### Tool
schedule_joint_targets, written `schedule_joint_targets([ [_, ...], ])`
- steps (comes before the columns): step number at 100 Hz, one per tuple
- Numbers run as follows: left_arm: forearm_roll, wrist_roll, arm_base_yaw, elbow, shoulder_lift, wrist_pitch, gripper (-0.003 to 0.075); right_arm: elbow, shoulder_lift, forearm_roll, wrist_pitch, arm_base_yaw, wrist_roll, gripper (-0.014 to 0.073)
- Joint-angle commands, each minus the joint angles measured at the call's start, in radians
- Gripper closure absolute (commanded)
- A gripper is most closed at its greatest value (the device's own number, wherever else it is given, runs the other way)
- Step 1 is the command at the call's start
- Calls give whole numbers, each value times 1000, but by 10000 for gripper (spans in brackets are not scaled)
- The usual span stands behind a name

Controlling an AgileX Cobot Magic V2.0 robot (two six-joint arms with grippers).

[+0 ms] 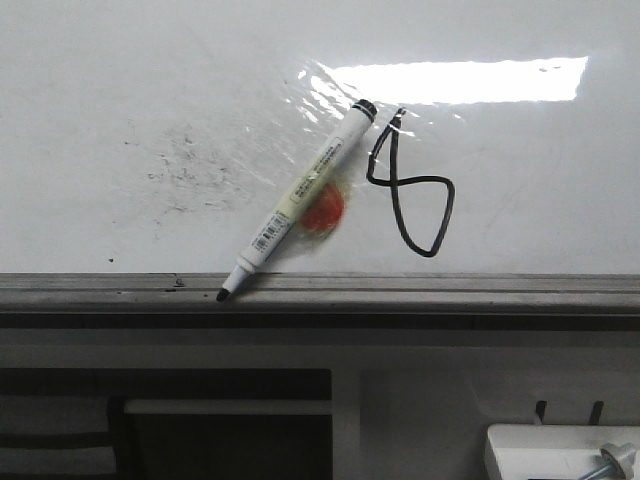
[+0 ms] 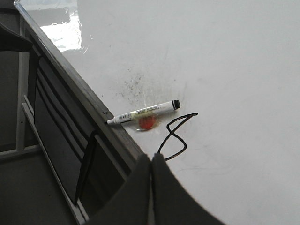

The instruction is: Write number 8 on whiteboard

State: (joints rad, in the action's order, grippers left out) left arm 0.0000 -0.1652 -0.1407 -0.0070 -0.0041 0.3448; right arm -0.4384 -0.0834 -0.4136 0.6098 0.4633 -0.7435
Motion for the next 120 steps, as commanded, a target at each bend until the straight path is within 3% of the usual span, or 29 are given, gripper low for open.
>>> schedule_joint_targets([
  [1,-19,-11,0,39,-28,-24,741,-23,-12,-17,-72,-3,2,646],
  [11,-19,-11,0,39,-28,-24,741,-12,-12,-9,-72,-5,2,646],
  [21,-19,-11,0,39,-28,-24,741,30,-10,91,-130,-32,47,646],
  [30,-19,-11,0,39,-28,-24,741,108,-10,250,-222,-86,249,646],
  [36,-19,-11,0,39,-28,-24,741,174,-10,368,-302,-138,478,646],
  [44,-19,-11,0,39,-28,-24,741,262,-10,470,-386,-214,621,646],
  [60,-19,-11,0,39,-28,-24,741,424,-10,487,-450,-353,631,646],
  [67,-19,-11,0,39,-28,-24,741,462,-7,485,-391,-386,631,646],
  [70,-19,-11,0,39,-28,-24,741,456,-3,487,-329,-391,631,646],
  [94,-19,-11,0,39,-28,-24,741,461,96,499,-301,-395,613,646],
  [120,-21,-11,0,39,-27,-24,741,461,115,499,-332,-395,613,646],
])
